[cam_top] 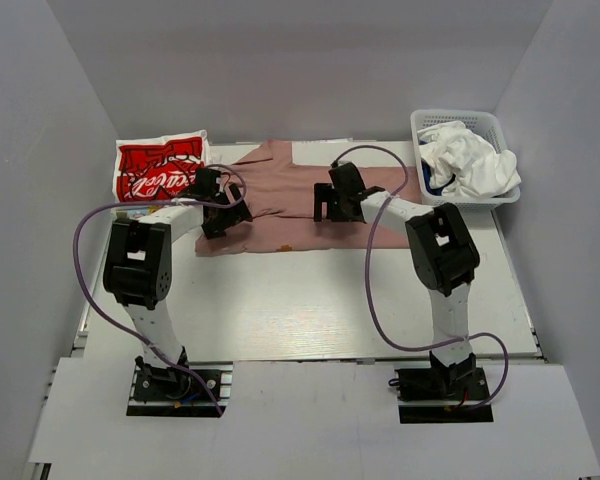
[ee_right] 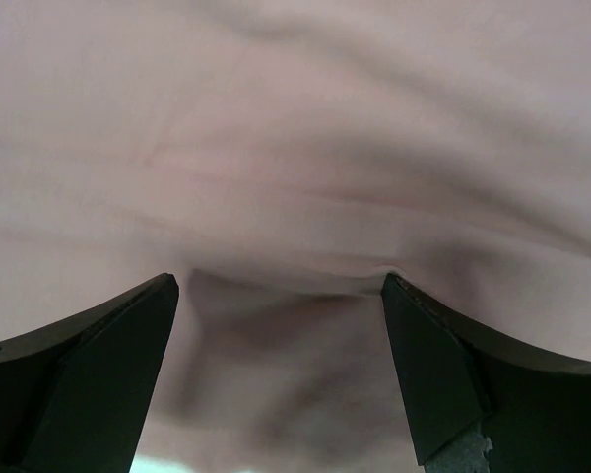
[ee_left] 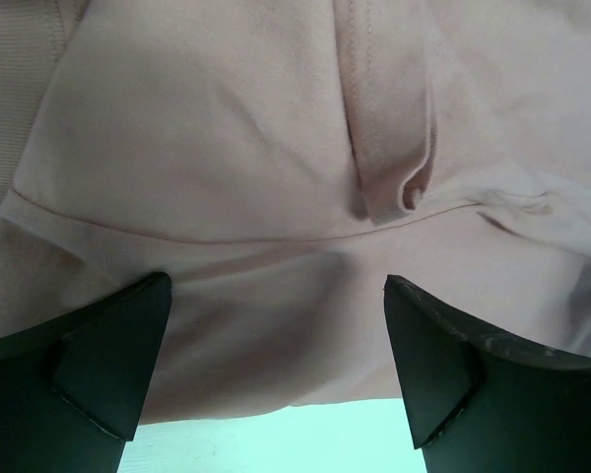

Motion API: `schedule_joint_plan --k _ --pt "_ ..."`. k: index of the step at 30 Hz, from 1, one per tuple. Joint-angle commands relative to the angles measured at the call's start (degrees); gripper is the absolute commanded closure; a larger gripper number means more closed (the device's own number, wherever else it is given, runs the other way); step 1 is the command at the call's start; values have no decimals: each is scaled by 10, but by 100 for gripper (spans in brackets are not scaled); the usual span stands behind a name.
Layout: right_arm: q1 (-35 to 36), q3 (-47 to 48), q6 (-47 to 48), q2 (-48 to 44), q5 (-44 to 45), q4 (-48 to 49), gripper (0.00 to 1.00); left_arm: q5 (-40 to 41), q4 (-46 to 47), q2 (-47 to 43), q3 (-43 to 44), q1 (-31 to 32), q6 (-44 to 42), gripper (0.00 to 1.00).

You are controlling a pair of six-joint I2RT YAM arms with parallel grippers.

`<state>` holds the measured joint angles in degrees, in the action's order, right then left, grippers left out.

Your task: Fold and stack the t-shirts

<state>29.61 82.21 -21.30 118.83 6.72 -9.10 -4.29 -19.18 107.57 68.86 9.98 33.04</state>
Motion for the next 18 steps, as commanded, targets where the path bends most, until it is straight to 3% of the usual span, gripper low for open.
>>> schedule_joint_plan --k 1,5,9,11,13,18 --pt "-8 70 -2 36 90 1 10 35 -21 1 -31 0 -7 0" --pt "-33 131 6 82 144 14 10 47 -26 -12 -57 0 -12 0" --pt "-81 262 12 127 117 20 10 47 -26 -12 -63 0 -17 0" --pt "-84 277 23 115 116 12 10 47 -26 -12 -57 0 -23 0" --pt "-88 242 35 71 117 -5 10 38 -26 -12 -44 0 -30 0" --pt "-86 -87 34 -150 101 15 10 24 -21 -17 -43 0 -35 0"
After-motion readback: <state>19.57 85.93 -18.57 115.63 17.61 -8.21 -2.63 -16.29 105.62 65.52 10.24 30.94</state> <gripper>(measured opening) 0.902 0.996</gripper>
